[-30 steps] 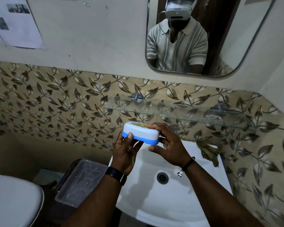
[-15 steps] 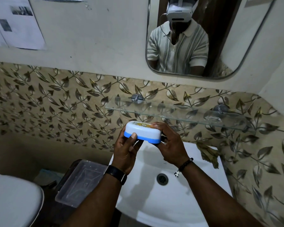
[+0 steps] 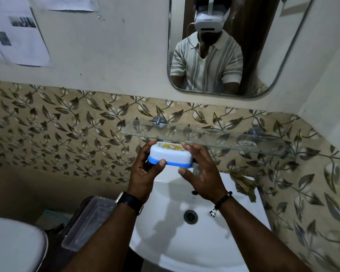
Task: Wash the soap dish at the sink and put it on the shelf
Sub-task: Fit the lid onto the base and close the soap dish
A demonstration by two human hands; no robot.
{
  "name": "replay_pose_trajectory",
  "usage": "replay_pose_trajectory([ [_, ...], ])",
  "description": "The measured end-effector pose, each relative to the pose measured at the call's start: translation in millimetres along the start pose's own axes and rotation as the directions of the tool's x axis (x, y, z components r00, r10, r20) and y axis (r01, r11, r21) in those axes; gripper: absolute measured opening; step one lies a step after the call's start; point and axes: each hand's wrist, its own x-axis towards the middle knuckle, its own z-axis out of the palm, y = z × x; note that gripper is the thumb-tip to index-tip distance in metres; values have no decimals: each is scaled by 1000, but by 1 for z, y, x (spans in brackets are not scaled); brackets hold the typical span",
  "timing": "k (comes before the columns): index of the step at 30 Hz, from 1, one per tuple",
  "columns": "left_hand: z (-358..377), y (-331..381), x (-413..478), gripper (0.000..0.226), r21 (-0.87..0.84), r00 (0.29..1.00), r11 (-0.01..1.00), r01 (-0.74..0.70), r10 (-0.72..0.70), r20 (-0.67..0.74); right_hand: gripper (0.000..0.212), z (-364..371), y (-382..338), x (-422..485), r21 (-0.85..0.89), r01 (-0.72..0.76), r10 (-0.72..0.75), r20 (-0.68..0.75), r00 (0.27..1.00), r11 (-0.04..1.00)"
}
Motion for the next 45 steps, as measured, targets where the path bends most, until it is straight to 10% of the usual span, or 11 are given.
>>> replay_pose_trajectory([
  [22,91,-4,135,59,705,938,644,-297,56,343,56,-88,65,81,-352,-275,248,-119,961,895],
  [45,84,-26,153,61,889,918,271,-370,-43,395,57,-71,82,78,-367,-412,398,-116,910,834],
])
